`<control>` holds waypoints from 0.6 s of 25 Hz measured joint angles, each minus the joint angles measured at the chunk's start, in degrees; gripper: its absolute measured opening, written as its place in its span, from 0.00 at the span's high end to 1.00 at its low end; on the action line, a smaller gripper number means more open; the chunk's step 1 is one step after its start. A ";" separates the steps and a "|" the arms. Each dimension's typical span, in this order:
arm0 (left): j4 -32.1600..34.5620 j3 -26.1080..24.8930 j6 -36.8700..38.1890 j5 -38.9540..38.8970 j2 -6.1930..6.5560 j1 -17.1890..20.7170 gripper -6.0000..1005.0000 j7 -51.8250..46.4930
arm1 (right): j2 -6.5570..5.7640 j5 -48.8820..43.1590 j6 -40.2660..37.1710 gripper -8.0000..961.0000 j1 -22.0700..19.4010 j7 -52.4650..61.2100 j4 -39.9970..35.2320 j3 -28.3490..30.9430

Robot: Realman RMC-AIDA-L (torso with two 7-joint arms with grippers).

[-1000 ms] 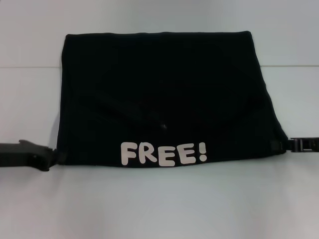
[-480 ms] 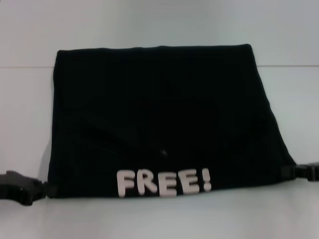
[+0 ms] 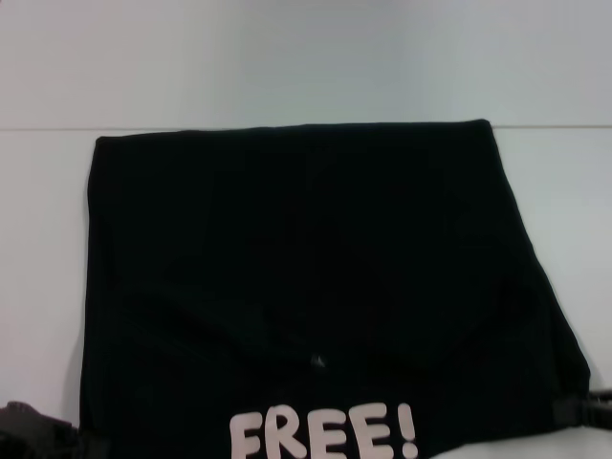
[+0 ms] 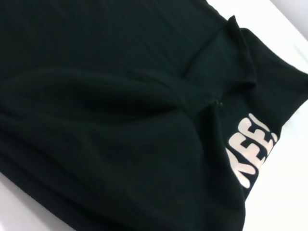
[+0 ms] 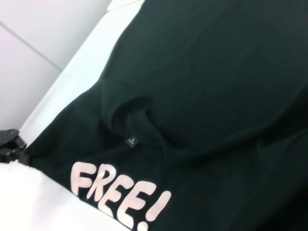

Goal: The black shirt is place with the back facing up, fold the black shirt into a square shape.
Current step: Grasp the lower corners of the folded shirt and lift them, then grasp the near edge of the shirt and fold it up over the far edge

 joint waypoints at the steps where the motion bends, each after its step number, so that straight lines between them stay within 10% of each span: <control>1: 0.05 -0.25 0.59 0.01 -0.04 0.24 0.96 0.01 | 0.00 -0.05 -0.74 0.95 -0.51 -0.51 -0.11 0.00; 15: -0.62 -1.54 5.19 -0.06 0.00 0.18 0.96 0.14 | 0.10 -2.32 -7.18 0.95 -3.48 -2.92 -1.97 0.77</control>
